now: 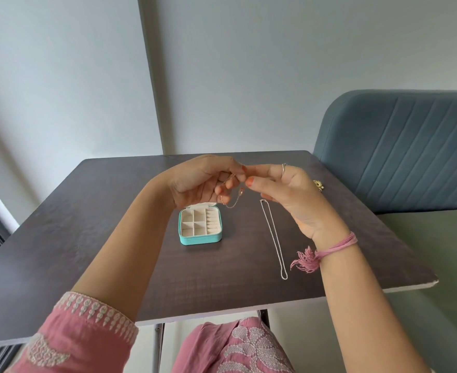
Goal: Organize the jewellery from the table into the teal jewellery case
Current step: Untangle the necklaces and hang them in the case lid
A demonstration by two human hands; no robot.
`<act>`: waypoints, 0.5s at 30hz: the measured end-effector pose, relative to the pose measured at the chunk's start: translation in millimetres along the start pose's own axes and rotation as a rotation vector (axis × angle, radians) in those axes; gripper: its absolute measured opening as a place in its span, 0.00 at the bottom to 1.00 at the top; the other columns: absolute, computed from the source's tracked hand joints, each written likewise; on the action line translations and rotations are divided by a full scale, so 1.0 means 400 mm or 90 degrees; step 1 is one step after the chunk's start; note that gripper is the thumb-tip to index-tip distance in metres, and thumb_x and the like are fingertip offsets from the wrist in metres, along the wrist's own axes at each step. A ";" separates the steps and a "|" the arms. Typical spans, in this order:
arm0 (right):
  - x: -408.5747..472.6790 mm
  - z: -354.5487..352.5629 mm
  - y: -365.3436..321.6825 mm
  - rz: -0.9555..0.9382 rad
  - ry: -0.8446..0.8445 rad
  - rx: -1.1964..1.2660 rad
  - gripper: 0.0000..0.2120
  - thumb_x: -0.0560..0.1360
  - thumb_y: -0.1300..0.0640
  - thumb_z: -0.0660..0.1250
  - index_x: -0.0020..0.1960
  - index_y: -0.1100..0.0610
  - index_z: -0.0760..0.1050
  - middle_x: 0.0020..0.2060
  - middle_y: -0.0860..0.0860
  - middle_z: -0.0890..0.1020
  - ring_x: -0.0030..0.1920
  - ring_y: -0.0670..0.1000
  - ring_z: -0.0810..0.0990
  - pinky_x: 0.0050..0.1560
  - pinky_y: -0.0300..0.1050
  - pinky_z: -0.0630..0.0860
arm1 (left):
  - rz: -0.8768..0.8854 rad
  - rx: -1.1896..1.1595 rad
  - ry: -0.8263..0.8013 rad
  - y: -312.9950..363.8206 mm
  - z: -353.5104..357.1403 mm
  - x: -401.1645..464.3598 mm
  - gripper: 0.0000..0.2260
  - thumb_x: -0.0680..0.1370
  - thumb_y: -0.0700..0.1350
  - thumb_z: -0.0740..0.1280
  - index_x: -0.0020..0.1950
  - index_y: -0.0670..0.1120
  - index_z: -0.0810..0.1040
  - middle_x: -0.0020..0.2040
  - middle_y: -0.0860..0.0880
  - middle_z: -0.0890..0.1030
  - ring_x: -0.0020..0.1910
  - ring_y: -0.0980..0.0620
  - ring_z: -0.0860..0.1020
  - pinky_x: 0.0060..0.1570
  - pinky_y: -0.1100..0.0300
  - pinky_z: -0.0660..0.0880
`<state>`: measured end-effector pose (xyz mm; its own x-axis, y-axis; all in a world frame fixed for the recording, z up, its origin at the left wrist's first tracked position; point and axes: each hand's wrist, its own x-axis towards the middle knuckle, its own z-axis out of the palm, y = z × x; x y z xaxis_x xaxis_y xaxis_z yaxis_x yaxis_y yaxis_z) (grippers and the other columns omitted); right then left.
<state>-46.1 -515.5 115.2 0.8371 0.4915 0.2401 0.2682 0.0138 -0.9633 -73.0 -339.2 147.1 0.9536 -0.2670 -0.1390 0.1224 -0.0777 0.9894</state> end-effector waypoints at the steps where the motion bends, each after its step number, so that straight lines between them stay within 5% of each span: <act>1: 0.001 0.000 0.002 -0.001 0.006 -0.006 0.06 0.73 0.60 0.71 0.48 0.53 0.83 0.44 0.49 0.86 0.47 0.40 0.81 0.50 0.32 0.74 | 0.002 0.005 0.006 0.001 0.002 0.001 0.10 0.78 0.40 0.60 0.37 0.42 0.73 0.26 0.50 0.69 0.22 0.55 0.65 0.29 0.64 0.70; 5: 0.004 0.005 0.011 0.013 0.035 -0.025 0.06 0.70 0.59 0.74 0.47 0.55 0.84 0.44 0.57 0.85 0.44 0.44 0.81 0.55 0.38 0.76 | 0.007 0.044 0.035 0.002 0.010 0.007 0.13 0.78 0.42 0.62 0.34 0.44 0.73 0.25 0.50 0.68 0.21 0.55 0.65 0.29 0.63 0.70; 9: 0.005 0.013 0.016 -0.007 0.055 0.019 0.04 0.70 0.62 0.73 0.45 0.59 0.83 0.39 0.50 0.85 0.42 0.41 0.81 0.44 0.29 0.74 | 0.023 0.036 0.054 0.006 0.018 0.010 0.12 0.78 0.42 0.63 0.34 0.44 0.73 0.24 0.50 0.69 0.21 0.54 0.67 0.33 0.60 0.72; 15: 0.006 0.020 0.019 -0.011 0.052 0.035 0.03 0.72 0.64 0.70 0.41 0.58 0.82 0.33 0.46 0.84 0.38 0.39 0.80 0.43 0.29 0.73 | 0.050 0.012 0.055 -0.002 0.006 0.009 0.09 0.77 0.43 0.66 0.37 0.42 0.79 0.26 0.49 0.74 0.25 0.54 0.73 0.37 0.65 0.76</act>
<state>-45.9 -507.2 107.7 0.8697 0.4176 0.2632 0.2581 0.0698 -0.9636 -70.1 -342.5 145.9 0.9802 -0.1898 -0.0561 0.0418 -0.0785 0.9960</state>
